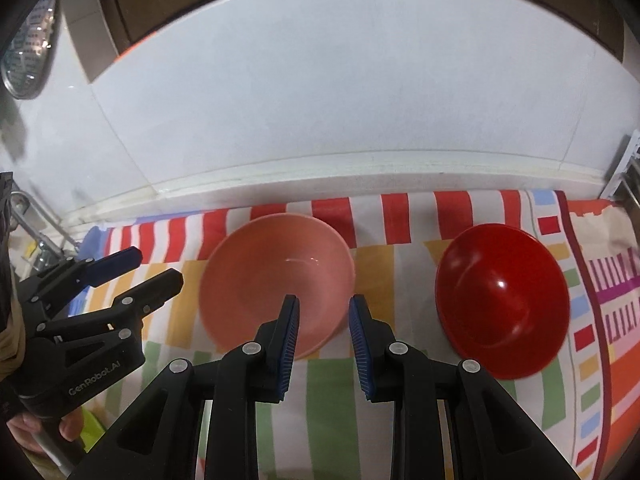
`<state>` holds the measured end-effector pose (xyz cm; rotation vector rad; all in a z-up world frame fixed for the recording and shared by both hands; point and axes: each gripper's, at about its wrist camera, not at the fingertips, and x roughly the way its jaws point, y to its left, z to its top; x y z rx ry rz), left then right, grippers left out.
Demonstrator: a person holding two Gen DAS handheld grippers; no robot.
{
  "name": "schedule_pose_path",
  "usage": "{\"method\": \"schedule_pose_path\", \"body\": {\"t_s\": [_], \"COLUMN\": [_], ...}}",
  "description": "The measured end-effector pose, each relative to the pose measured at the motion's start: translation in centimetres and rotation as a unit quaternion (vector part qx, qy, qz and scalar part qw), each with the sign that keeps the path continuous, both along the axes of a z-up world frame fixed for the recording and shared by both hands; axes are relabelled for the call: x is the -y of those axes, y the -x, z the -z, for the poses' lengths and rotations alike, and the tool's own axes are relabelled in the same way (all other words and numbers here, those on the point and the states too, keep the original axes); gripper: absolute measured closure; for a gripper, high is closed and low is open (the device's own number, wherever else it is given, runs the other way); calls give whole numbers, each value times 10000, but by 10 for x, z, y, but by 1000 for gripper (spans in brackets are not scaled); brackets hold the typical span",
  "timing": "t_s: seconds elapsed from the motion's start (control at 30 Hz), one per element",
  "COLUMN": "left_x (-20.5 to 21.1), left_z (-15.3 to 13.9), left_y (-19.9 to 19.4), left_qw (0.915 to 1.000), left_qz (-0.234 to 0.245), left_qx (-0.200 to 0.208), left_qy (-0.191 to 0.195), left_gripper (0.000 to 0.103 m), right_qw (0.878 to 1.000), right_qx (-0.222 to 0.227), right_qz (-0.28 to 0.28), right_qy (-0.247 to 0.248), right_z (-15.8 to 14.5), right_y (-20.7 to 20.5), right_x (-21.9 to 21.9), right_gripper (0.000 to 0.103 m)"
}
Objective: Organize plates and bowls
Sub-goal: 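Move both grippers to the pink bowl, then pinch the pink bowl's rim with both grippers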
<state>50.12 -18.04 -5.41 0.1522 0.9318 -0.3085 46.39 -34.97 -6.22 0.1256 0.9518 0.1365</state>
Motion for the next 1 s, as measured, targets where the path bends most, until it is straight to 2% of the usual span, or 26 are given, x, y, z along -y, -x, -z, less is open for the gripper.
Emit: {"method": "schedule_pose_path", "body": {"t_s": [0.23,0.47,0.73,0.9,1.0], "left_x": [7,14,21,23,24], "left_z": [26,46,61,61,60], "left_y": [-25,-40,-47,-49,-50], "left_qw": [9995,9985,9973,9968,9972], "left_qz": [126,197,245,343,339], "left_qx": [-283,-516,-698,-719,-663], "left_qy": [-19,-11,29,99,22], "left_gripper": [56,60,78,90,91], "right_qw": [9998,9994,9989,9986,9984], "right_qx": [-191,-336,-432,-496,-528], "right_qz": [62,29,80,160,191], "right_qy": [7,58,133,6,-77], "right_z": [20,32,41,43,43], "right_y": [-22,-35,-40,-44,-45], "right_x": [3,0,0,3,4], "right_gripper": [76,81,91,93,93]}}
